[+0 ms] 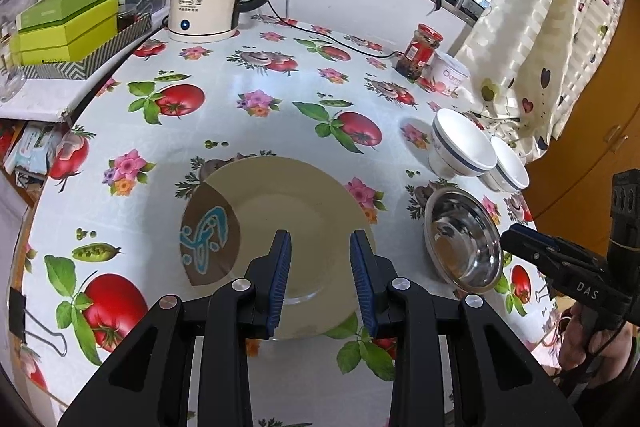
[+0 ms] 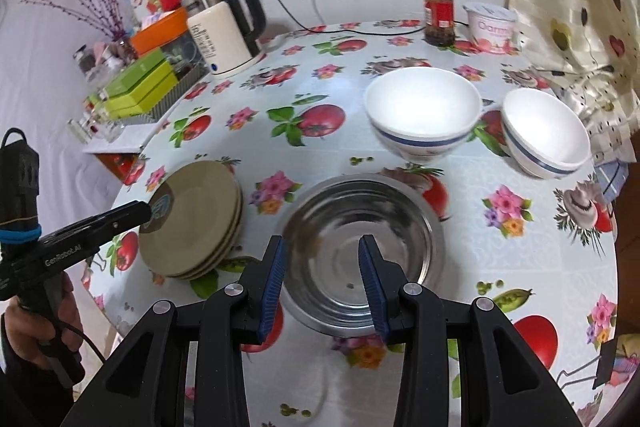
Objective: Organize plates and bowls
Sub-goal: 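Open the left tool and withdraw it from the plate stack toward the white bowls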
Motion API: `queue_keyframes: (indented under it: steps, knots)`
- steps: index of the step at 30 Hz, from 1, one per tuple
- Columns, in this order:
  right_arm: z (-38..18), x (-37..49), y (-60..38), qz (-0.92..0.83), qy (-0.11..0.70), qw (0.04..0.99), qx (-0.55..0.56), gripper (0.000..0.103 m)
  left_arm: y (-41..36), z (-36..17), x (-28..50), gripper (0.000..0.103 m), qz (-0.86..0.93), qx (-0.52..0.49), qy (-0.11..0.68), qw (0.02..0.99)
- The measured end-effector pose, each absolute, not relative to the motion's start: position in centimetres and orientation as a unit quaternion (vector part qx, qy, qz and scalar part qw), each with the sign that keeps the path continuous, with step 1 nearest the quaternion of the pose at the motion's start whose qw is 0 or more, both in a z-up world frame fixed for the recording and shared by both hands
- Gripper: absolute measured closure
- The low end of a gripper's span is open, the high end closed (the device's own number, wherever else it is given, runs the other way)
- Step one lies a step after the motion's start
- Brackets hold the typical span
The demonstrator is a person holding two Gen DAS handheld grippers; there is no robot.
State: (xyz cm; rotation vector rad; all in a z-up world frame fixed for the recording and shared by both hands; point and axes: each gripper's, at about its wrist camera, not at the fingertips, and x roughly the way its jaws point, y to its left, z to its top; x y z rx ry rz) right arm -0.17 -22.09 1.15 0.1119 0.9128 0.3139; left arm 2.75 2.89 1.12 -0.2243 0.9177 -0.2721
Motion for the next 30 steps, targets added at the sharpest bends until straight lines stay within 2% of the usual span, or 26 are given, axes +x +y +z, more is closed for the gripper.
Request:
queue_keyframes:
  steps: [22,30]
  knots:
    - [0.7,0.3,-24.6,0.147,0.436,0.883,0.089,0.066,-2.3,0.9,4.2,0.072,-0.149,-0.046,0.45,0.879]
    - [0.2,0.4,-24.6,0.156,0.443,0.878,0.093,0.062,-0.8,0.2,4.7,0.072,-0.119,-0.04,0.447,0.886]
